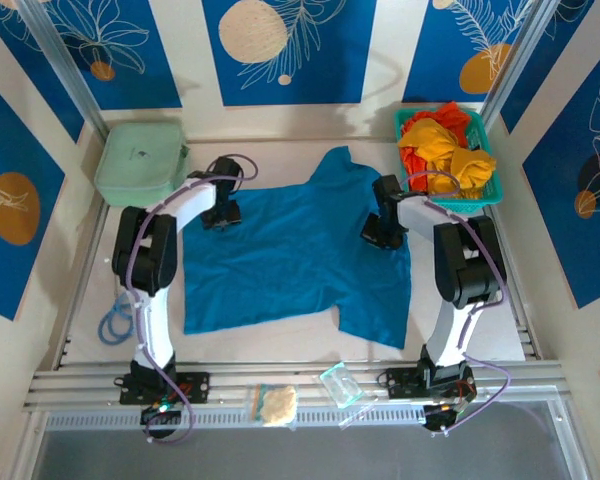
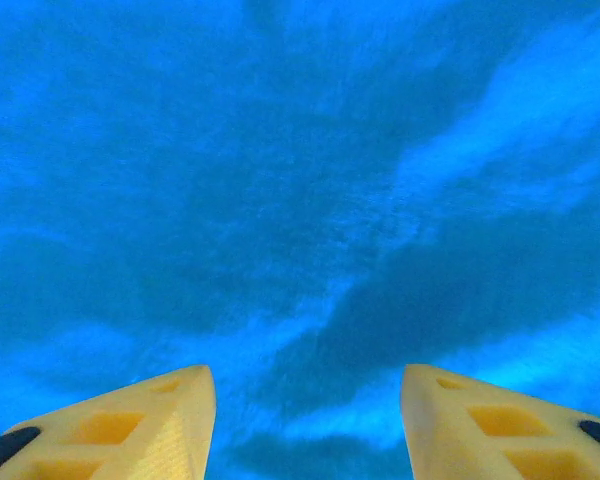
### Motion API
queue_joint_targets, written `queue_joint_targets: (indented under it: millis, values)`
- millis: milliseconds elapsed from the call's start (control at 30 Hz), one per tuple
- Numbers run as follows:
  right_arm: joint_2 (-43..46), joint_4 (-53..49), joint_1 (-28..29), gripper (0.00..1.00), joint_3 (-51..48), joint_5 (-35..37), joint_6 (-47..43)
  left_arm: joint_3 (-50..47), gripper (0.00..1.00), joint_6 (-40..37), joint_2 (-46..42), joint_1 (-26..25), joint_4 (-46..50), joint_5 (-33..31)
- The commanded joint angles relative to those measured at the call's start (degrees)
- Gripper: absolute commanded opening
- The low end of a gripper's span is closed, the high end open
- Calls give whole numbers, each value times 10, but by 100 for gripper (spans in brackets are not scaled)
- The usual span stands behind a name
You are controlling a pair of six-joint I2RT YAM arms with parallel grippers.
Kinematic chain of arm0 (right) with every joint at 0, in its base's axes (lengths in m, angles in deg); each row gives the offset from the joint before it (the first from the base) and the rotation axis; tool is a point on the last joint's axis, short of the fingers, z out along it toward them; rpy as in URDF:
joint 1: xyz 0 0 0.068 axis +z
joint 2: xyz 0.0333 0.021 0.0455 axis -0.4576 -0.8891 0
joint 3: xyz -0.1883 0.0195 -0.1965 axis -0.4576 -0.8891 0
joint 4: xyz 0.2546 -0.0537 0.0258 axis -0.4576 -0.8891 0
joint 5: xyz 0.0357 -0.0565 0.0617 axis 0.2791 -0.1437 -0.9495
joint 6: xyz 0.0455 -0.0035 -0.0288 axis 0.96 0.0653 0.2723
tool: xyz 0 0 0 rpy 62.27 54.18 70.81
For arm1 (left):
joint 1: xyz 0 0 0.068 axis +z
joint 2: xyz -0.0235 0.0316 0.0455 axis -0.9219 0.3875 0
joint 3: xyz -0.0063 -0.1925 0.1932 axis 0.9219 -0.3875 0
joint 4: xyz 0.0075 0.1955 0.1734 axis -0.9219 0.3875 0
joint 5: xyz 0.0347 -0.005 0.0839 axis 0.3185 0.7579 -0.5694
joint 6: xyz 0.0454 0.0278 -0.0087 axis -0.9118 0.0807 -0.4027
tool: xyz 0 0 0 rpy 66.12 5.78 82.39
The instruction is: Fold and stack the t-shirts
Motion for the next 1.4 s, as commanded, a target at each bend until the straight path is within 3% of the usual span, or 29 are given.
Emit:
queue_joint_targets:
  millis: [0, 233, 433, 833, 967, 1167, 1333, 1367]
  values:
    - [15, 8, 11, 0, -25, -5, 46, 25, 52, 4, 11, 2, 2, 31]
    - [86, 24, 34, 0, -135, 24, 121, 34, 52, -2, 55, 2, -9, 47]
    - [107, 8, 38, 0, -145, 48, 118, 41, 53, -8, 68, 2, -6, 60]
    - [-2, -17, 23, 0, 40, 29, 11, 34, 56, -16, 5, 1, 6, 47]
    - [-57, -40, 10, 0, 159, -6, -33, 19, 58, -15, -20, -1, -1, 59]
    - [-224, -121, -3, 32, 432, -67, -129, -5, 63, -16, -69, -11, -1, 63]
    - [-386, -204, -3, 52, 694, -101, -176, -32, 63, -13, -102, -15, -7, 65]
    - [-418, -220, -1, 62, 751, -108, -179, -36, 63, -13, -106, -16, -7, 65]
